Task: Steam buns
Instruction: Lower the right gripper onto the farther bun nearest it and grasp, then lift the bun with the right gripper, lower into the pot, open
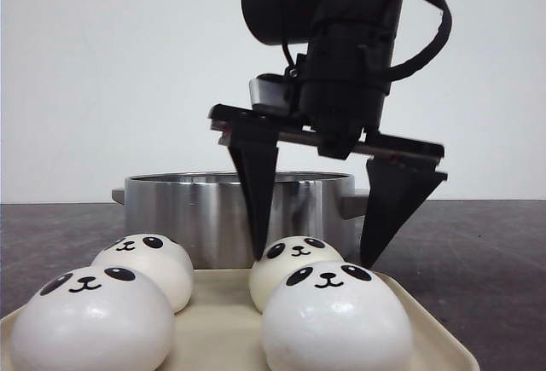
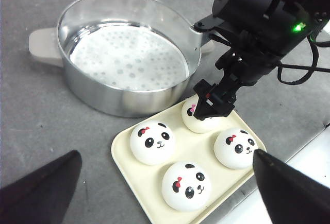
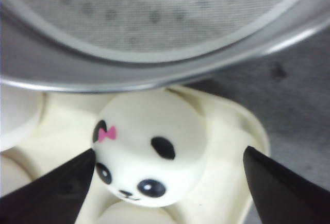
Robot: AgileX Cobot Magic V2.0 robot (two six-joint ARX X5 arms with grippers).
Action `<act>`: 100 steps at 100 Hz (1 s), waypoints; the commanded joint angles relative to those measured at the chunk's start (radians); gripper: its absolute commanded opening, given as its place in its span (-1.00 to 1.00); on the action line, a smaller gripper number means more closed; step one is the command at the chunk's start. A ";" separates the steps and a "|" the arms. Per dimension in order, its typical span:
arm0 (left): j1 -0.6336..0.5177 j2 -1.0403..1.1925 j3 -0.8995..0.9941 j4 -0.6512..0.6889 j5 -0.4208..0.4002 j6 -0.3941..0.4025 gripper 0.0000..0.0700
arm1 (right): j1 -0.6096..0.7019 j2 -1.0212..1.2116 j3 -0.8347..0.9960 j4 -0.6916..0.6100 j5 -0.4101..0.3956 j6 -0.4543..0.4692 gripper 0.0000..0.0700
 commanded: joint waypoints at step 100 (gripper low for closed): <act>-0.005 0.001 0.012 -0.034 -0.050 0.010 0.93 | 0.069 -0.107 0.462 0.001 0.086 -0.134 -0.99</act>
